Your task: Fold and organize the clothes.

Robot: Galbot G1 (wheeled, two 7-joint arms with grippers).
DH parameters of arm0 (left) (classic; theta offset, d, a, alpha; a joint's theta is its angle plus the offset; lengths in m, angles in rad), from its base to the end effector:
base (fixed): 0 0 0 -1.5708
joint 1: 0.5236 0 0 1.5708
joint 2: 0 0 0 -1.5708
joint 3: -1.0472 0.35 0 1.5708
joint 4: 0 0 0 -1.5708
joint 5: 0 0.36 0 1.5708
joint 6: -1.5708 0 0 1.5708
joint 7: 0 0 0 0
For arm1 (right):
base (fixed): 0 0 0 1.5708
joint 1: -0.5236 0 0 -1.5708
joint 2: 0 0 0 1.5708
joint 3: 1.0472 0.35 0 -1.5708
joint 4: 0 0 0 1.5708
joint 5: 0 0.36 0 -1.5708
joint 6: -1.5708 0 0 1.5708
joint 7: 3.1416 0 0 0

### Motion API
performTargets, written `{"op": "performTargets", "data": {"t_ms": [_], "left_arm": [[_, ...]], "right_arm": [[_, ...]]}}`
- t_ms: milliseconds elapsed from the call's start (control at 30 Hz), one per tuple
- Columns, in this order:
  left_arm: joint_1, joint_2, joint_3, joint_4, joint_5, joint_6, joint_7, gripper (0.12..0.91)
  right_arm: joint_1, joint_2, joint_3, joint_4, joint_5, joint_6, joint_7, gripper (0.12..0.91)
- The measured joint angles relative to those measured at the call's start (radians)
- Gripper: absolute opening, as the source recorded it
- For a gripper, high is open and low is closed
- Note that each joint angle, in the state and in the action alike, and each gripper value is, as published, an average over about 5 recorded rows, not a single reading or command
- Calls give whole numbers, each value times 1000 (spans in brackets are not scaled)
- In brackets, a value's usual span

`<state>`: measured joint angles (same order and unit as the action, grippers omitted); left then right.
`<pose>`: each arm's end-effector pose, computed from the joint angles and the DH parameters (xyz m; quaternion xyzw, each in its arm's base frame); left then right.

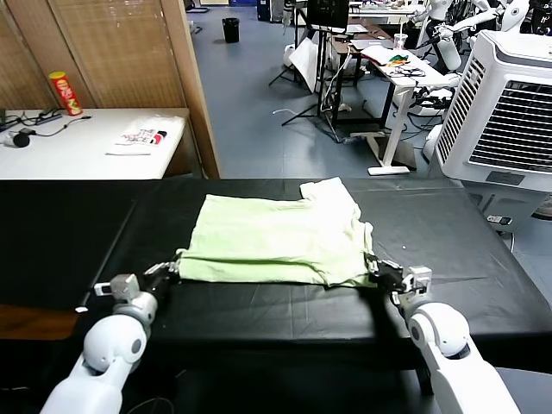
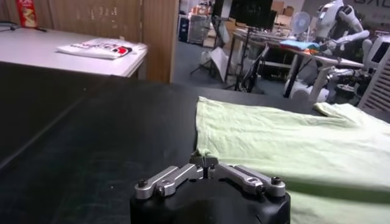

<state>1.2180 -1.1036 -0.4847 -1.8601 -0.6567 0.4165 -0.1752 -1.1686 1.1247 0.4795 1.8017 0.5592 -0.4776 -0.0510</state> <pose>0.3012 0.0994 -0.2821 -0.0185 -0.9802 0.0684 0.1848 0.3175 -0.1015 -0.2887 0.1087 -0.9714 -0.0498 0.2050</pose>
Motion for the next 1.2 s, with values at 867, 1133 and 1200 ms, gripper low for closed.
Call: {"op": "performTargets", "data": {"t_ms": [867, 1133, 1200], "left_arm": [[104, -11, -39, -52, -46, 20, 47, 798], [92, -16, -35, -22, -68, 29, 48, 631], [88, -14, -36, -15, -76, 32, 49, 518]], "right_arm": [[-216, 1, 60, 198, -121, -45, 5, 563], [-209, 0, 51, 181, -127, -44, 2, 378], [-205, 1, 49, 175, -127, -45, 2, 330]]}}
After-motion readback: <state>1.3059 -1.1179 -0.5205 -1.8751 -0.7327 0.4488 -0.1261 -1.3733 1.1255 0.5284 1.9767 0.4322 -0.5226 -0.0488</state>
